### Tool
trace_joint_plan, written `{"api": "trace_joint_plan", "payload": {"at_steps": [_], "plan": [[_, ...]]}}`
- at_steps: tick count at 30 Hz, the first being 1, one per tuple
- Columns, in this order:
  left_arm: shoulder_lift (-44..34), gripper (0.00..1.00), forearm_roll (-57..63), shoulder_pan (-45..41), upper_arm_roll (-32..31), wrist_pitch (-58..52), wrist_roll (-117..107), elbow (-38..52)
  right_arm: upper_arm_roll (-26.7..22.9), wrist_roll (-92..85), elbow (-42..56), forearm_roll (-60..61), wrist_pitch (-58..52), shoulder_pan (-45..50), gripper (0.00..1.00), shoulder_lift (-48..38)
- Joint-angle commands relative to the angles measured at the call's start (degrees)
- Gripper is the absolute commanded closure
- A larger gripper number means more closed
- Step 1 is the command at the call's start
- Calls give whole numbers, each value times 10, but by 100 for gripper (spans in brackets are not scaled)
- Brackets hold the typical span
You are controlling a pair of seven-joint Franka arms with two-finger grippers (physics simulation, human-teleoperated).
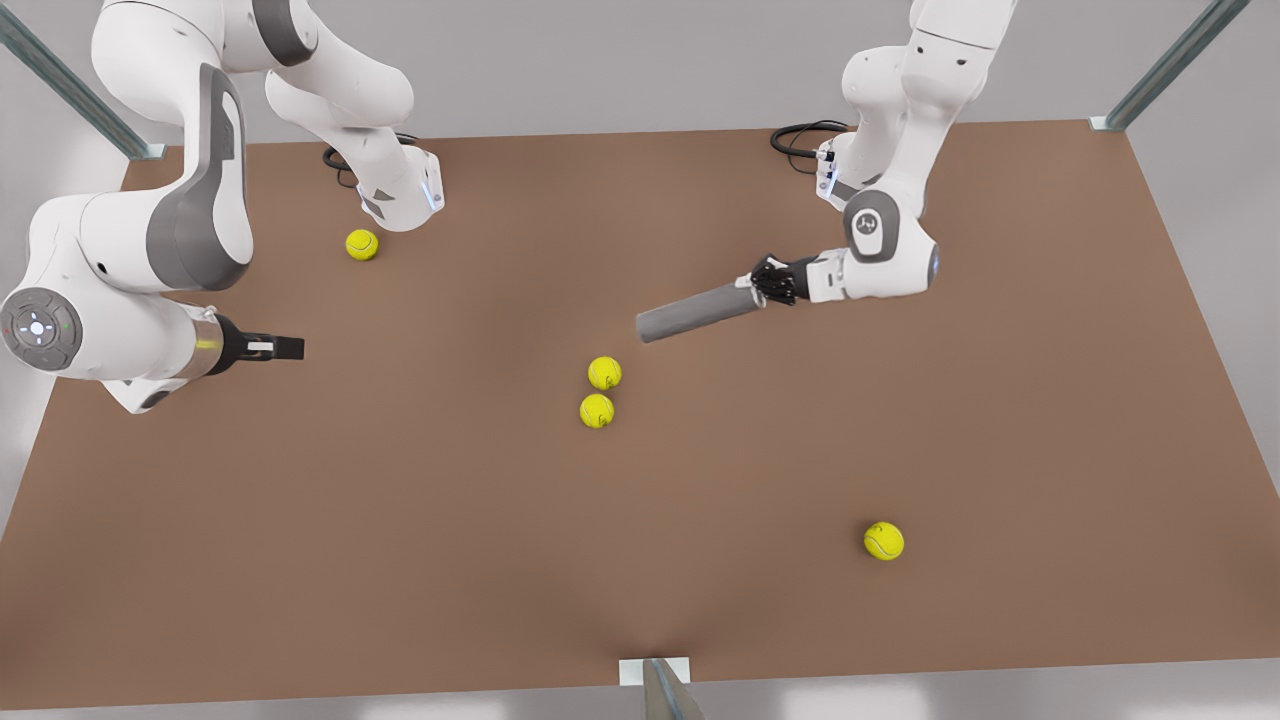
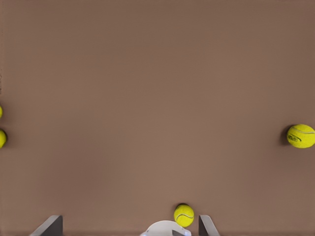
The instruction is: Put the tennis tube upright
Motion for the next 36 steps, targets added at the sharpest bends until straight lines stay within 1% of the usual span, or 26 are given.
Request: {"api": "trace_joint_plan", "payload": {"at_steps": [1,4,10,15,18,20,22,30,36], "plan": [[-9,79,9,-1,-2,-21,-87,0,0,0,0,0,1,0,0,0],[-20,79,14,-1,-2,-21,-105,1,0,2,0,3,1,-1,0,5],[-62,79,80,2,-2,-19,-183,5,0,2,0,4,0,2,0,4],[-82,79,194,20,1,-6,-256,17,0,2,0,6,-1,1,0,4],[-102,79,236,20,1,-4,-310,22,0,2,0,6,0,2,0,7],[-115,79,244,20,0,-4,-336,22,0,1,0,6,-1,2,0,7],[-123,79,305,19,-2,-4,-399,36,0,0,0,5,-1,2,0,7],[-130,79,472,19,-2,-9,-534,78,0,0,0,6,-1,2,0,8],[-130,79,513,19,-5,-8,-546,81,0,-1,0,1,1,2,0,8]]}}
